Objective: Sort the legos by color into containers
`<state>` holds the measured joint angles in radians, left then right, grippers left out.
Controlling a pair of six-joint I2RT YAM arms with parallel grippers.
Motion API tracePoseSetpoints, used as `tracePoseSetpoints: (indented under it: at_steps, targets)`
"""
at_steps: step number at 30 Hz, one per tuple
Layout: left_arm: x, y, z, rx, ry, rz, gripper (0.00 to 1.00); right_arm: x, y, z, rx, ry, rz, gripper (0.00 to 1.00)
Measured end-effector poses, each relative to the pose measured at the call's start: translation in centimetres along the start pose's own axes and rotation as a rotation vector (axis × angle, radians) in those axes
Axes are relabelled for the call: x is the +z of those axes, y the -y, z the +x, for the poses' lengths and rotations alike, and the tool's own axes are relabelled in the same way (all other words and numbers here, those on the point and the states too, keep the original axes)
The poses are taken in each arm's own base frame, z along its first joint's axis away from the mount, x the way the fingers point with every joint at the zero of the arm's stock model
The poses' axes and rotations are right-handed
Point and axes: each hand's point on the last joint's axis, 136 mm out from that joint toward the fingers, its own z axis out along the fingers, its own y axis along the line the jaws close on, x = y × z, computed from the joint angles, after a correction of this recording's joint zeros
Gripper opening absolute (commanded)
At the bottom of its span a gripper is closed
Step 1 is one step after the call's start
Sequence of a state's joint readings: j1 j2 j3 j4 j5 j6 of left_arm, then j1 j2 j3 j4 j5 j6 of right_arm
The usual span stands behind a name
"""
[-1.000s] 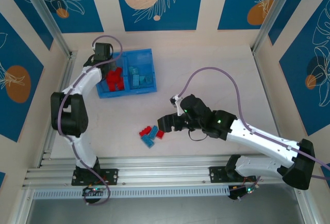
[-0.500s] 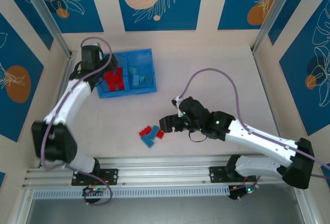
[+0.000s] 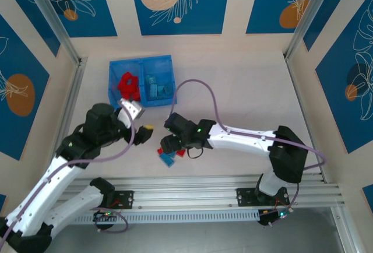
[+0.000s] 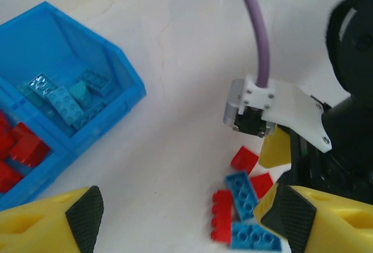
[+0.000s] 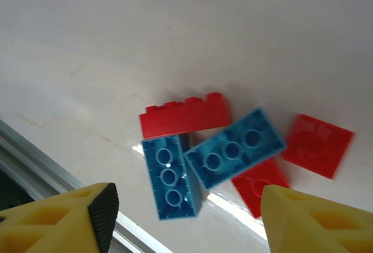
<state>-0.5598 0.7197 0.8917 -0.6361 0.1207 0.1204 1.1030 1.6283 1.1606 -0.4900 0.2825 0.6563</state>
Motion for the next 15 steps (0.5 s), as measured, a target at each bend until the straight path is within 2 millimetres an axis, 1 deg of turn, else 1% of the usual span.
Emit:
tracePoseSetpoints:
  at_steps: [3,5,6,8,10,12,15]
  targets:
    - [-0.3,-1.1,2.7,0.017,-0.025,-0.084,0.85,1.7,-2.4,0.8,-0.1,-0.043,0.001,0.63]
    - [-0.3,-1.8,3.4,0.018,-0.046,-0.128,0.86,2.7,-3.8,1.7,-0.153,-0.075,0.008,0.63]
    - [-0.3,-2.3,3.6,0.02,-0.058,-0.158,0.87,3.2,-4.2,2.2,-0.171,-0.09,0.022,0.64]
    - [-0.3,-2.9,3.8,0.018,-0.068,-0.193,0.88,4.1,-4.3,3.3,-0.2,-0.118,0.069,0.67]
    - [-0.2,-3.3,4.0,0.018,-0.078,-0.214,0.9,4.6,-3.8,4.5,-0.216,-0.143,0.12,0.71]
    - [-0.2,-3.6,4.2,0.018,-0.085,-0.228,0.91,4.7,-3.2,5.4,-0.221,-0.163,0.162,0.73]
    - [-0.2,-3.7,4.2,0.016,-0.088,-0.236,0.92,4.5,-2.9,5.9,-0.22,-0.169,0.187,0.73]
